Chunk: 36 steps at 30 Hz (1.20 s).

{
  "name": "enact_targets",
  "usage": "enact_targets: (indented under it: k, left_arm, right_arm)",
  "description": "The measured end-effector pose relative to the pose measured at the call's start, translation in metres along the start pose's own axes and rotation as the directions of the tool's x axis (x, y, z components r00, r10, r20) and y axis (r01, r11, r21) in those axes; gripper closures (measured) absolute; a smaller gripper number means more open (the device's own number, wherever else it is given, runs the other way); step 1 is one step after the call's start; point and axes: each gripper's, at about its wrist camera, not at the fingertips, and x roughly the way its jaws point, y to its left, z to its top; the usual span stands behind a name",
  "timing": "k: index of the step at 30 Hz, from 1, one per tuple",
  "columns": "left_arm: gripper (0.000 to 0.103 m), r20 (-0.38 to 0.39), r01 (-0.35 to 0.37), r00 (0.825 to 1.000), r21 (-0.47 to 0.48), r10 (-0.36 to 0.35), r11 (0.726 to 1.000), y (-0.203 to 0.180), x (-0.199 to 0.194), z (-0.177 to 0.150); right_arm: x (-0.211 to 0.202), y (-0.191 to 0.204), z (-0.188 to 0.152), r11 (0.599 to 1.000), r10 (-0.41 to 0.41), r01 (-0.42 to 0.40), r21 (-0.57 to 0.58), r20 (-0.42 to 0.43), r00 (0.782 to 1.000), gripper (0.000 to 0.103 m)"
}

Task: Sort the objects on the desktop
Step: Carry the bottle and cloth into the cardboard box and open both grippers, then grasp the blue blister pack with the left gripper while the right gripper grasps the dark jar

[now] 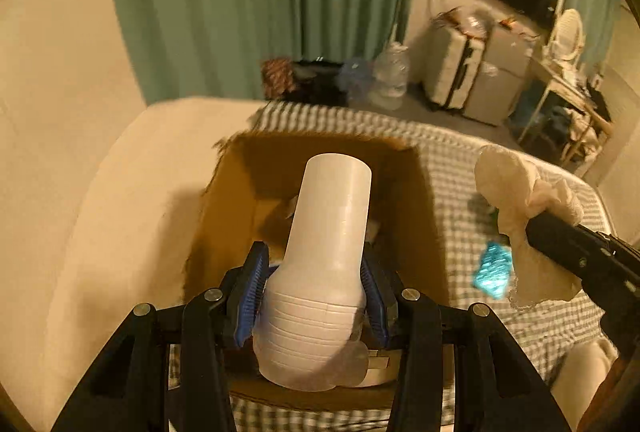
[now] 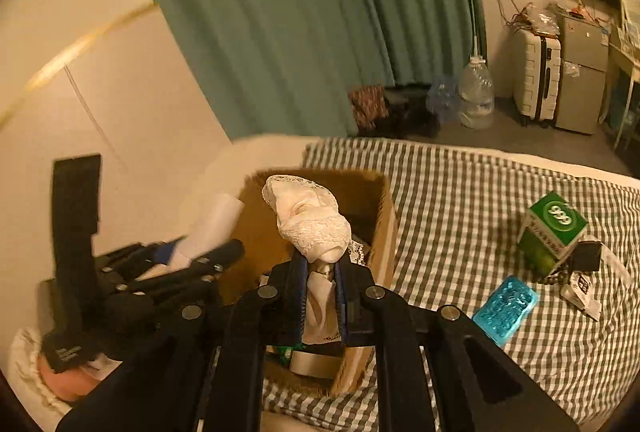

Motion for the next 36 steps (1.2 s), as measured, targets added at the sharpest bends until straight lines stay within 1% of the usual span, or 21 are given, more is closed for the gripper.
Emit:
enact_targets:
  k: [3, 4, 5, 6, 7, 8, 9, 11, 13, 15, 17, 19, 21, 22, 24, 26, 27, 29, 31, 34, 36]
  left_arm:
    - [0.057, -0.029, 0.005, 1.000, -0.017, -0.006, 1.000, 0.014, 0.021, -0.010]
    - [0.056, -0.041, 0.009, 0.999, -0.020, -0.010, 1.000, 0.016, 0.026, -0.012]
    - [0.051, -0.054, 0.012, 0.998, -0.023, -0.013, 1.000, 0.018, 0.031, -0.013]
    - [0.040, -0.067, 0.014, 0.998, -0.025, -0.015, 1.000, 0.019, 0.034, -0.013]
    - [0.033, -0.074, 0.011, 0.997, -0.025, -0.013, 1.000, 0.020, 0.037, -0.012]
    - [0.020, -0.073, 0.009, 0.997, -0.023, -0.011, 1.000, 0.018, 0.036, -0.013]
    - [0.015, -0.066, 0.006, 0.998, -0.016, -0.007, 1.000, 0.016, 0.035, -0.013]
    - [0.014, -0.047, 0.006, 0.999, 0.008, -0.005, 1.000, 0.011, 0.030, -0.016]
    - [0.012, -0.039, 0.009, 0.999, 0.050, -0.007, 0.999, 0.003, 0.026, -0.019]
    - [0.012, -0.019, 0.010, 1.000, 0.076, -0.009, 0.997, -0.002, 0.021, -0.019]
    - [0.011, 0.013, 0.010, 1.000, 0.102, -0.012, 0.995, -0.013, 0.010, -0.020]
    - [0.011, 0.035, 0.029, 0.999, 0.123, -0.034, 0.992, -0.024, -0.001, -0.015]
    - [0.004, 0.065, 0.055, 0.996, 0.134, -0.064, 0.989, -0.036, -0.016, -0.015]
    - [0.003, 0.093, 0.067, 0.992, 0.136, -0.080, 0.988, -0.046, -0.028, -0.017]
    - [0.003, 0.107, 0.085, 0.989, 0.158, -0.103, 0.984, -0.067, -0.044, -0.022]
    - [0.003, 0.118, 0.106, 0.984, 0.196, -0.130, 0.975, -0.089, -0.057, -0.026]
    - [0.003, 0.137, 0.114, 0.980, 0.219, -0.146, 0.969, -0.106, -0.065, -0.030]
    - [0.000, 0.161, 0.118, 0.974, 0.246, -0.161, 0.962, -0.132, -0.075, -0.039]
    - [0.000, 0.178, 0.136, 0.966, 0.266, -0.188, 0.954, -0.157, -0.078, -0.049]
    - [0.000, 0.158, 0.165, 0.963, 0.284, -0.216, 0.944, -0.197, -0.068, -0.061]
    - [0.000, 0.127, 0.186, 0.965, 0.277, -0.228, 0.943, -0.216, -0.056, -0.066]
  right_arm:
    - [0.035, 0.010, -0.004, 1.000, -0.004, 0.003, -0.006, -0.060, 0.998, 0.089]
    - [0.042, 0.012, -0.005, 1.000, 0.006, -0.006, 0.006, -0.070, 0.998, 0.088]
    - [0.051, 0.012, -0.006, 1.000, 0.023, -0.021, 0.021, -0.080, 0.997, 0.087]
    - [0.057, 0.012, -0.007, 0.999, 0.036, -0.033, 0.029, -0.088, 0.996, 0.078]
    - [0.061, 0.011, -0.008, 0.999, 0.038, -0.035, 0.033, -0.089, 0.995, 0.057]
    - [0.064, 0.009, -0.009, 0.999, 0.017, -0.014, 0.040, -0.080, 0.997, 0.045]
    - [0.063, 0.005, -0.009, 0.998, -0.026, 0.029, 0.054, -0.058, 0.998, 0.030]
    - [0.054, -0.003, -0.010, 0.993, -0.082, 0.082, 0.080, 0.001, 0.997, 0.029]
    - [0.043, -0.011, -0.010, 0.990, -0.115, 0.111, 0.091, 0.041, 0.993, 0.029]
    - [0.027, -0.020, -0.008, 0.983, -0.163, 0.154, 0.096, 0.100, 0.982, 0.029]
    - [0.010, -0.026, -0.006, 0.977, -0.204, 0.193, 0.085, 0.150, 0.967, 0.029]
    - [-0.010, -0.031, -0.005, 0.968, -0.251, 0.243, 0.064, 0.190, 0.949, 0.029]
    - [-0.031, -0.029, -0.004, 0.962, -0.273, 0.272, 0.038, 0.220, 0.936, 0.029]
    - [-0.042, -0.032, -0.005, 0.956, -0.289, 0.291, 0.027, 0.237, 0.928, 0.029]
    - [-0.058, -0.036, -0.006, 0.946, -0.317, 0.324, 0.017, 0.262, 0.912, 0.029]
    - [-0.080, -0.050, -0.013, 0.936, -0.342, 0.350, 0.024, 0.293, 0.893, 0.023]
    - [-0.088, -0.055, -0.015, 0.935, -0.345, 0.353, 0.030, 0.303, 0.888, 0.019]
    - [-0.106, -0.075, -0.024, 0.929, -0.365, 0.365, 0.062, 0.325, 0.872, 0.017]
    - [-0.115, -0.094, -0.031, 0.926, -0.376, 0.369, 0.084, 0.323, 0.869, 0.017]
    - [-0.125, -0.128, -0.042, 0.917, -0.399, 0.380, 0.120, 0.302, 0.866, 0.017]
    - [-0.131, -0.155, -0.052, 0.907, -0.421, 0.391, 0.156, 0.297, 0.857, 0.015]
